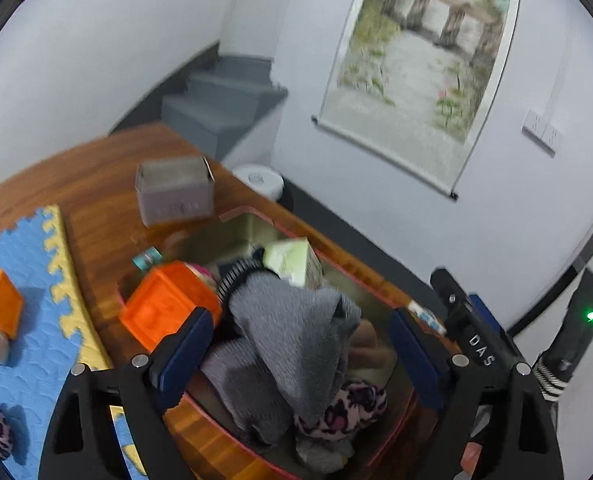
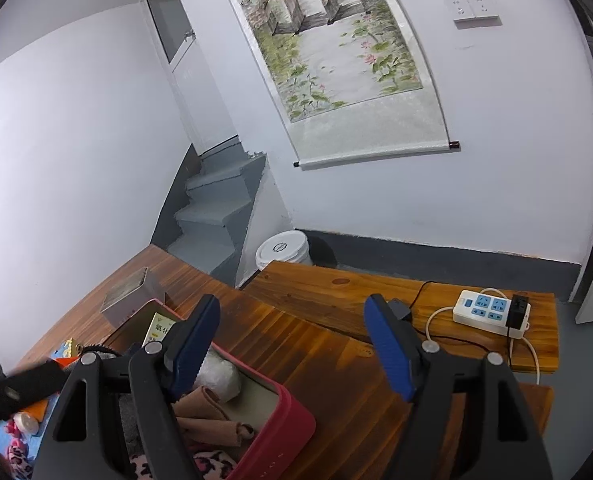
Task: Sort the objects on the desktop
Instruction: 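Carry the sock and leopard plush into the red tin box and release both, then return both tools to the mat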
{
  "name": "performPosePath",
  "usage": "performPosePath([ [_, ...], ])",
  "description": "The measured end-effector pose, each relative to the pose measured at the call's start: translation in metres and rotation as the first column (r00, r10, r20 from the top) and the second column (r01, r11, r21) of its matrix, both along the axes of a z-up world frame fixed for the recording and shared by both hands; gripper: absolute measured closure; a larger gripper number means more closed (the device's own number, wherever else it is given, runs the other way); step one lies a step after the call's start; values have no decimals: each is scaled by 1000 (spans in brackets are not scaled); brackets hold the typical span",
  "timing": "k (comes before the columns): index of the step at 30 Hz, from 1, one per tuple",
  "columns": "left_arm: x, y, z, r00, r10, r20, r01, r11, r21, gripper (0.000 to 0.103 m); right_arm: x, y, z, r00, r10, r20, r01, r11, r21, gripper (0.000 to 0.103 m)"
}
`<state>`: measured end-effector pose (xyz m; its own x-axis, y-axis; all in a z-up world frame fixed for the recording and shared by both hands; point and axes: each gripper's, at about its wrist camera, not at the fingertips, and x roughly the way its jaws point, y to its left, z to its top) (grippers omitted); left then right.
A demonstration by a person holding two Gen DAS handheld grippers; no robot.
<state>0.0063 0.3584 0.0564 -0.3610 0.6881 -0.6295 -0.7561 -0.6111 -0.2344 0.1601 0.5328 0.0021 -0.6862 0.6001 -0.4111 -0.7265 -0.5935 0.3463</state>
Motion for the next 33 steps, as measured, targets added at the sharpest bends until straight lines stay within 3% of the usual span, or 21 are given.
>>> performPosePath([
  [8, 7, -51, 16, 994, 70, -83, -70, 998, -2, 12, 0, -6, 2, 1000, -3, 2, 3, 999, 39, 25],
  [12, -3, -90, 14, 981, 166, -101, -170, 985, -30, 12, -6, -18, 10, 999, 43, 25, -44, 997, 56, 25],
  [16, -21, -143, 10, 952, 288, -105, -294, 955, -41, 12, -7, -36, 24, 992, 127, -4, -127, 991, 39, 22],
  [19, -40, -181, 4, 921, 378, -92, -383, 922, -52, 12, -20, -65, 35, 967, 254, -8, -253, 966, 45, 22],
  [24, -71, -243, -17, 845, 532, -59, -535, 839, -98, 12, -48, -126, 43, 897, 442, 23, -442, 892, 94, 22],
  [28, -86, -256, -34, 830, 557, -4, -555, 825, -108, 12, -72, -168, 40, 842, 535, 73, -540, 835, 105, 22],
  [33, -105, -273, -56, 807, 587, 63, -578, 807, -123, 12, -92, -197, 25, 796, 591, 130, -602, 794, 79, 22],
])
